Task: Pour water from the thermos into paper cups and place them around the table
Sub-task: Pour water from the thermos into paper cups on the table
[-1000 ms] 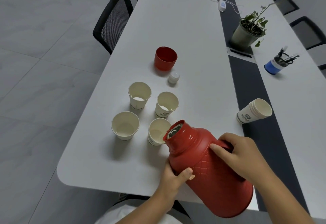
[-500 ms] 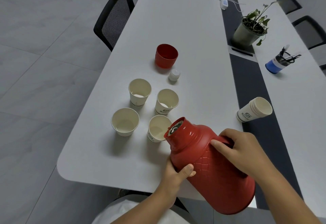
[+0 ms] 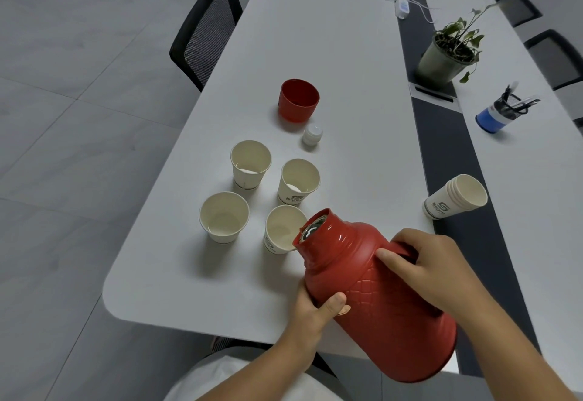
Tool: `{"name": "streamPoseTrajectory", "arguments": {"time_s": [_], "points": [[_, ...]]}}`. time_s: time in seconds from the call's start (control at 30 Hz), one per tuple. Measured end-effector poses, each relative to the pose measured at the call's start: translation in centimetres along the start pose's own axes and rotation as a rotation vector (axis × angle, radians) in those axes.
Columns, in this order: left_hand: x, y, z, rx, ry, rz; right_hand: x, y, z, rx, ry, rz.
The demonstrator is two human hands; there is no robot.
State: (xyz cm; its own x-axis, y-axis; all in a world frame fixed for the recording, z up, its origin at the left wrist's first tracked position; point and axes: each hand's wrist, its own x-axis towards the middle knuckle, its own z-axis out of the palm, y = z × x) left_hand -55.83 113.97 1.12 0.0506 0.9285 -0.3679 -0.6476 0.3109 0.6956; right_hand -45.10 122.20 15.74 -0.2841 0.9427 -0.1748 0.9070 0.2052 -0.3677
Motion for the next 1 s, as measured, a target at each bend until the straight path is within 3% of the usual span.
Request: {"name": "streamPoseTrajectory", "arguments": {"time_s": [1.0], "points": [[-0.28, -0.13, 0.19, 0.003, 0.007, -0.009, -0.06, 0.1, -0.11, -0.008, -0.015, -0.02]]}}
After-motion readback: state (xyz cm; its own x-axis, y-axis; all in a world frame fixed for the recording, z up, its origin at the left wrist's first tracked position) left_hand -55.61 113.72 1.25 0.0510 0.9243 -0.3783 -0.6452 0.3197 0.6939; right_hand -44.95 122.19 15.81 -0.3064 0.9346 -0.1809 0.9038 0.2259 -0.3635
